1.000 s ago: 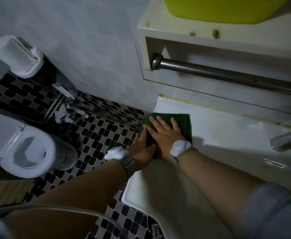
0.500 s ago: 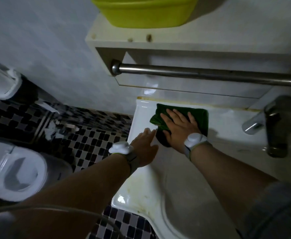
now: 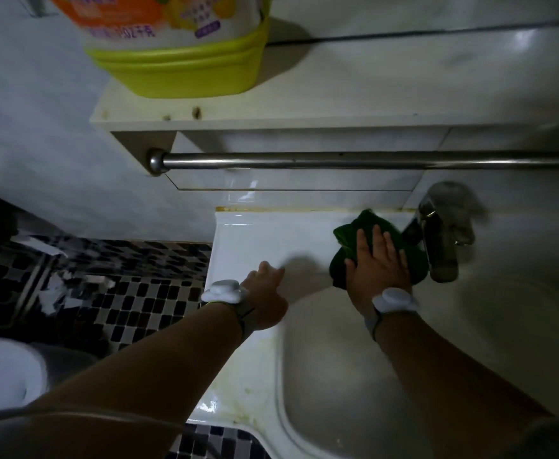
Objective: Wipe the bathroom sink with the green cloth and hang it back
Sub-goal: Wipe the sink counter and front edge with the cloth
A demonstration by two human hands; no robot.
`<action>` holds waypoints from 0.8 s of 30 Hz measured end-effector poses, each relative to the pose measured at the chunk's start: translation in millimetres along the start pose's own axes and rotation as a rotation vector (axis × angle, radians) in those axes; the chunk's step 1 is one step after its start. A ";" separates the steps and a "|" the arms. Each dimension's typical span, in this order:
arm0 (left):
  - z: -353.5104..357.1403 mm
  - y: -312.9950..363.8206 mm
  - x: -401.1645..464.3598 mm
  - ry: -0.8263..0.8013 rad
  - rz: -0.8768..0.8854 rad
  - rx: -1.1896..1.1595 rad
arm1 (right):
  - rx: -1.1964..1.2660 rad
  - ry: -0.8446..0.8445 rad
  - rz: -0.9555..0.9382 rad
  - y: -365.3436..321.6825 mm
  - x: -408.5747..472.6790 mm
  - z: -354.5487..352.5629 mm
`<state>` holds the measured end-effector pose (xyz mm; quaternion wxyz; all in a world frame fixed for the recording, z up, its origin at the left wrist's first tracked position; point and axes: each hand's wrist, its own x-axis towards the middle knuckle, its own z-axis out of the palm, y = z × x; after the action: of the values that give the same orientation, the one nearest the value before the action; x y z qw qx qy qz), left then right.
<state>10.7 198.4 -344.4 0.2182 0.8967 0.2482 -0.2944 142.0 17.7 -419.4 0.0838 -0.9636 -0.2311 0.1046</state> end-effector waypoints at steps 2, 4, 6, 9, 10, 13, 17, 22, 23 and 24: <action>1.8 -0.3 0.1 0.001 -0.016 0.002 | 0.014 -0.090 0.034 -13.9 4.5 -1.0; 3.1 -1.3 1.5 -0.001 -0.012 0.008 | 0.010 -0.177 -0.030 -32.5 8.5 -5.2; 5.8 -0.6 3.5 0.003 -0.012 0.032 | 0.018 -0.197 -0.190 -56.0 2.4 -2.6; 11.4 3.1 9.6 0.027 -0.028 0.058 | 0.049 -0.205 -0.385 -85.3 -10.7 4.9; 13.4 2.7 11.7 0.023 -0.033 0.068 | 0.039 -0.224 -0.421 -88.0 -9.9 6.4; 14.3 3.0 13.5 0.027 -0.034 0.104 | -0.026 -0.218 -0.475 -65.8 -0.5 5.5; 10.8 0.9 10.1 0.025 -0.026 0.154 | -0.019 -0.121 -0.284 -3.7 -1.3 -7.1; 11.1 -6.4 13.4 -0.010 -0.083 0.163 | -0.027 -0.052 -0.107 36.4 -14.5 -16.6; 11.9 -8.9 13.9 -0.012 -0.083 0.159 | -0.020 -0.059 -0.078 29.3 -16.5 -12.2; 10.5 -7.2 13.2 -0.016 -0.079 0.161 | -0.014 -0.057 -0.047 21.4 -17.1 -9.5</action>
<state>11.4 202.6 -362.3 0.1355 0.8985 0.2569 -0.3290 138.6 -10.1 -412.0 0.0730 -0.9551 -0.2567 0.1286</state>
